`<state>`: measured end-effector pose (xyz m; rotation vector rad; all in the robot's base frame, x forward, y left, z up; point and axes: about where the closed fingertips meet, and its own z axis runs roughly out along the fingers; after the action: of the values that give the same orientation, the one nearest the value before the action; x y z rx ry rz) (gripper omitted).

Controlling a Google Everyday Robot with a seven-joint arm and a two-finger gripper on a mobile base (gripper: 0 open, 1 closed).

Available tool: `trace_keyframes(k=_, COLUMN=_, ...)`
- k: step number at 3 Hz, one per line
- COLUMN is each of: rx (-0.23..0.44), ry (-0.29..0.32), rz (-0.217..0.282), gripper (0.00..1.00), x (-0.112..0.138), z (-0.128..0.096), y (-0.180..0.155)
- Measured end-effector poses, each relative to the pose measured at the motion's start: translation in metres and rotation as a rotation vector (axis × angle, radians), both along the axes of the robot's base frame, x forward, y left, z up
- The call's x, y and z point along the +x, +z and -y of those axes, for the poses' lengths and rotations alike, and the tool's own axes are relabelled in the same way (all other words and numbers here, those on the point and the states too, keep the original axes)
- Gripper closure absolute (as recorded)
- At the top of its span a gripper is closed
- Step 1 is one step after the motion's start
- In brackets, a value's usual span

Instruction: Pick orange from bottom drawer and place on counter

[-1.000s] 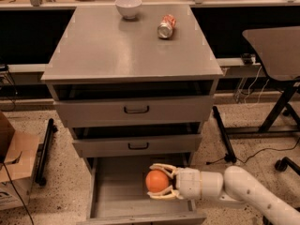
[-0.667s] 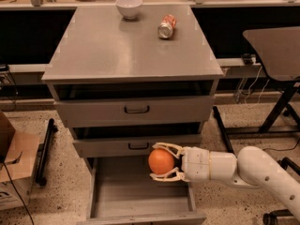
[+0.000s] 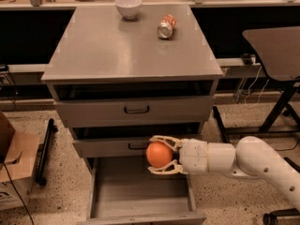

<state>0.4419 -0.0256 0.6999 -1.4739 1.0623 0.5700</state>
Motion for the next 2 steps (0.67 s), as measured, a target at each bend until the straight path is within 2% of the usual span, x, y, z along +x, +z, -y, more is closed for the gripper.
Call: trace_keyframes(k=2, rx=-0.155, ry=0.025, rz=0.312, gripper=1.00, x=0.070, z=-0.028, y=0.121)
